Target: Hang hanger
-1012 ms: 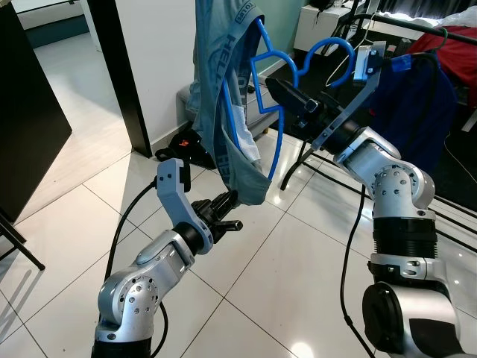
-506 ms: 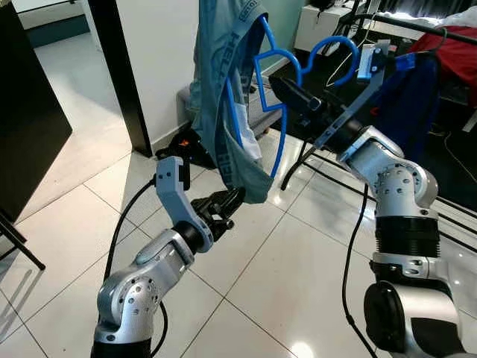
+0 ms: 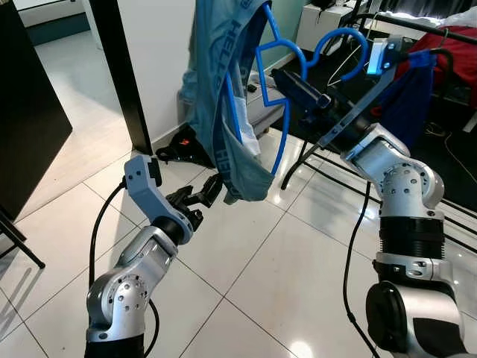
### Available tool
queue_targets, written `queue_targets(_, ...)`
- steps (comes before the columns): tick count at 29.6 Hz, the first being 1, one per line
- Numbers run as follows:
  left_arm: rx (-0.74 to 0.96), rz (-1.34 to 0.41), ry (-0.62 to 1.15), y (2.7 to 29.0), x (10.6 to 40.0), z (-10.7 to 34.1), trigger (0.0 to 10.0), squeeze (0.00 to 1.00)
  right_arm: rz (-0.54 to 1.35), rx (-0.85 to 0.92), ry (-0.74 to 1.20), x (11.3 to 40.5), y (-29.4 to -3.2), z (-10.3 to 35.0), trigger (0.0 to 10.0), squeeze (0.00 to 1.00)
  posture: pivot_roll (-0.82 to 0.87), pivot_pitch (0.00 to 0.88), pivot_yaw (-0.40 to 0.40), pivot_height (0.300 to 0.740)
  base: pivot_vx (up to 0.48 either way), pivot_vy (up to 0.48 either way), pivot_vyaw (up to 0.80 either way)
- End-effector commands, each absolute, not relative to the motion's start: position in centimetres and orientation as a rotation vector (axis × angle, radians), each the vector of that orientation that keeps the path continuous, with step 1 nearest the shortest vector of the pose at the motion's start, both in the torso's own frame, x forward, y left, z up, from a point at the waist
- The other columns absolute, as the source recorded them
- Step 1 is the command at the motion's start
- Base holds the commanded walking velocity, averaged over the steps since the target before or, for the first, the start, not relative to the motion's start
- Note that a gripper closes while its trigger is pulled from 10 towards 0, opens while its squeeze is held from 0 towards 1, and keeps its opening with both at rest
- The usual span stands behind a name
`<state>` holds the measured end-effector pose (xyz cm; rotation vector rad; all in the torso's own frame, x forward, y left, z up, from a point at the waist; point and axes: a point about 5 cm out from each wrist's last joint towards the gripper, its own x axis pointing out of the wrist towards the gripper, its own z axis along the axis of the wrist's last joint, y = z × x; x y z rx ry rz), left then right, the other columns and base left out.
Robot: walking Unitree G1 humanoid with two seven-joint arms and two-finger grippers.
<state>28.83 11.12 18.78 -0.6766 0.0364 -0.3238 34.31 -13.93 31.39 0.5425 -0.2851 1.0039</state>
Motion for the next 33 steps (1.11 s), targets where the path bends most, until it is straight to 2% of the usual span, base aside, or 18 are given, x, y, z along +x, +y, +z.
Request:
queue_targets(1, -0.677, -0.319, 0.045, 10.7, 29.0, 18.6, 10.0, 0.00, 1.051, 0.549, -0.303, 33.7, -13.7, 31.6, 10.0, 0.00, -0.06, 0.095, -0.049, 0.740, 0.000, 0.000, 0.00)
queue_targets(4, -0.672, -0.320, 0.039, 10.1, 29.3, 18.7, 10.0, 0.00, 1.126, 0.556, -0.318, 32.9, -13.3, 31.8, 10.0, 0.00, -0.06, 0.095, -0.045, 0.740, 0.000, 0.000, 0.00)
queue_targets(13, -0.693, -0.344, 0.024, 9.7, 29.2, 19.0, 10.0, 0.00, 1.114, 0.546, -0.314, 32.8, -13.6, 31.6, 10.0, 0.00, -0.06, 0.094, -0.045, 0.740, 0.000, 0.000, 0.00)
queue_targets(18, -0.719, -0.346, 0.010, 10.7, 28.8, 18.8, 10.0, 0.00, 1.066, 0.543, -0.319, 33.3, -14.6, 31.6, 10.0, 0.00, -0.06, 0.092, -0.045, 0.740, 0.000, 0.000, 0.00)
queue_targets(21, -0.729, -0.343, -0.024, 12.5, 28.5, 18.8, 10.0, 0.00, 1.022, 0.543, -0.338, 33.7, -16.1, 31.9, 10.0, 0.00, -0.05, 0.090, -0.045, 0.740, 0.000, 0.000, 0.00)
queue_targets(24, -0.740, -0.349, -0.042, 13.3, 28.4, 18.9, 10.0, 0.00, 1.016, 0.543, -0.346, 33.7, -16.5, 32.1, 10.0, 0.00, -0.05, 0.088, -0.045, 0.740, 0.000, 0.000, 0.00)
queue_targets(33, -0.797, -0.445, -0.084, 12.6, 27.7, 19.6, 10.0, 0.00, 1.011, 0.541, -0.357, 33.6, -16.7, 32.3, 10.0, 0.00, -0.05, 0.083, -0.045, 0.740, 0.000, 0.000, 0.00)
